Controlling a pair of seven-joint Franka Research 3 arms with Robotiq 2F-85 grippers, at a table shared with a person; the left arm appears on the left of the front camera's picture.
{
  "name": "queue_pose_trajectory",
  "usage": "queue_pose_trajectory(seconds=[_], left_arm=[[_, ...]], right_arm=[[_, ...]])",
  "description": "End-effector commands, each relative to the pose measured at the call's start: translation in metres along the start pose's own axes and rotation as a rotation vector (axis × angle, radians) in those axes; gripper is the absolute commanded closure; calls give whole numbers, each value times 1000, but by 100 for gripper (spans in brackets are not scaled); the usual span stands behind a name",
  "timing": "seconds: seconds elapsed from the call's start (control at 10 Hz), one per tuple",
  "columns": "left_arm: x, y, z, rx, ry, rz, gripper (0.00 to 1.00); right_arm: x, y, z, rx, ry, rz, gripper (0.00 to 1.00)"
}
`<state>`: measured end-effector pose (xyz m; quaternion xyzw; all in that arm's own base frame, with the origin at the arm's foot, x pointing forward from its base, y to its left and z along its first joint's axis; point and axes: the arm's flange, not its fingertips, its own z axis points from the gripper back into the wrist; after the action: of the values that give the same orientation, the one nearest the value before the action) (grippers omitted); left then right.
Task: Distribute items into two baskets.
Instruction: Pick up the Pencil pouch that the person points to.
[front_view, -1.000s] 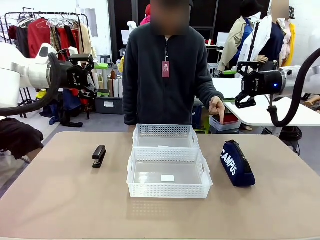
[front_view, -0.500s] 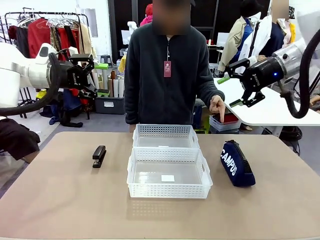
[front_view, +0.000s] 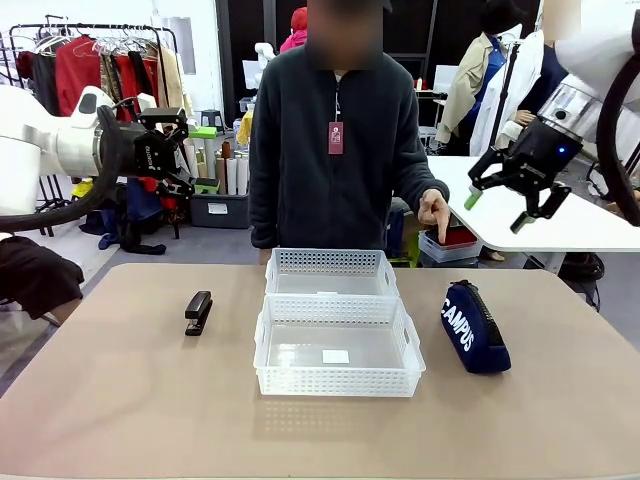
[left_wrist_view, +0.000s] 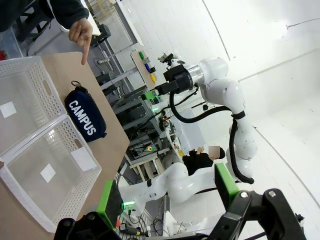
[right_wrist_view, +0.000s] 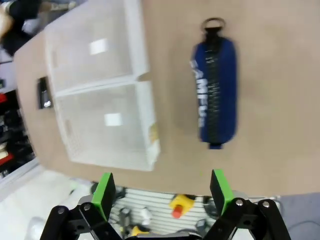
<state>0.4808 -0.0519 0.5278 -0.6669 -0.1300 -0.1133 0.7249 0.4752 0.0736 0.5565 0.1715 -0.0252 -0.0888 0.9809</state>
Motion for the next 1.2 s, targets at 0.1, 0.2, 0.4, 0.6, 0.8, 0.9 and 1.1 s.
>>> queue_pose_trajectory(seconds=[0.1, 0.2, 0.4, 0.6, 0.8, 0.9, 1.1], left_arm=[[1, -2, 1, -1, -2, -4, 0], [1, -2, 1, -1, -2, -4, 0], [1, -2, 1, -1, -2, -4, 0], [1, -2, 1, -1, -2, -4, 0], [1, -2, 1, -1, -2, -4, 0], [1, -2, 1, -1, -2, -4, 0], [1, -2, 1, -1, -2, -4, 0]], right_arm=[[15, -5, -9, -253, -50, -18, 0], [18, -9, -17, -299, -39, -19, 0], [13, -20, -12, -243, -32, 3, 0], [13, -20, -12, -243, -32, 3, 0], [16, -22, -18, -273, -27, 6, 0], [28, -26, -34, -339, 17, 32, 0], [47, -25, -72, -388, 41, 41, 0]])
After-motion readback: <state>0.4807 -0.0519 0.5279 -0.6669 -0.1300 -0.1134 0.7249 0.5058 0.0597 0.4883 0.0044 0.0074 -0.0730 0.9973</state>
